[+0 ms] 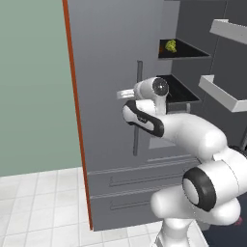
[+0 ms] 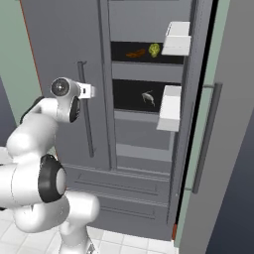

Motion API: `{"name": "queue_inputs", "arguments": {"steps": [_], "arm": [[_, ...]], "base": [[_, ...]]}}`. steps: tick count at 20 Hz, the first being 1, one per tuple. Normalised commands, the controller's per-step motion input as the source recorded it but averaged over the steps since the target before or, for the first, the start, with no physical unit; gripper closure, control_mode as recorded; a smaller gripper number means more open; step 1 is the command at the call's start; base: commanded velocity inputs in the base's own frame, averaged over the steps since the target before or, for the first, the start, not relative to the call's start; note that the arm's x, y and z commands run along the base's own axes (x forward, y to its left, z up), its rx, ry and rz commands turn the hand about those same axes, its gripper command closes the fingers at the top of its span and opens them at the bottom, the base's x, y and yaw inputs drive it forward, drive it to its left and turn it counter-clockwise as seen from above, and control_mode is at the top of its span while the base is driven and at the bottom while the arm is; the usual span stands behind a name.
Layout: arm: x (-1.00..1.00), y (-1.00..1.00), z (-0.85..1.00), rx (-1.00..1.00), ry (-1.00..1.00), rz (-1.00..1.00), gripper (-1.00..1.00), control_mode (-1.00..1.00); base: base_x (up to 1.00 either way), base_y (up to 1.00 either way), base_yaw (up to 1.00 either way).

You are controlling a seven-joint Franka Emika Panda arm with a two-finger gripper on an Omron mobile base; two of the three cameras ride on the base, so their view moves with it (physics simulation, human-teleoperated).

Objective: Open the fridge, remove the banana, broccoli, and fish, and place them on any counter.

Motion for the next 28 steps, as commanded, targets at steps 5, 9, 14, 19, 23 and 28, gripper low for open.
{"name": "queue_inputs", "arguments": {"steps": [5, 9, 14, 19, 23, 28], "arm": [[-0.98, 1.00, 0.00, 0.00, 0.00, 0.01, 1.00, -1.00], [-1.00, 1.00, 0.01, 0.00, 0.01, 0.00, 1.00, -1.00], [-1.00, 1.00, 0.00, 0.00, 0.02, 0.00, 1.00, -1.00], [-0.93, 1.00, 0.02, 0.00, 0.07, 0.00, 1.00, -1.00], [-0.63, 1.00, 0.00, 0.00, 0.15, 0.00, -1.00, -1.00], [-0.96, 0.02, 0.24, 0.13, 0.01, 0.00, -1.00, -1.00]], "base": [[0.00, 0.00, 0.00], [0.00, 0.00, 0.00], [0.00, 0.00, 0.00], [0.00, 0.00, 0.00], [0.00, 0.00, 0.00], [0.00, 0.00, 0.00]]}}
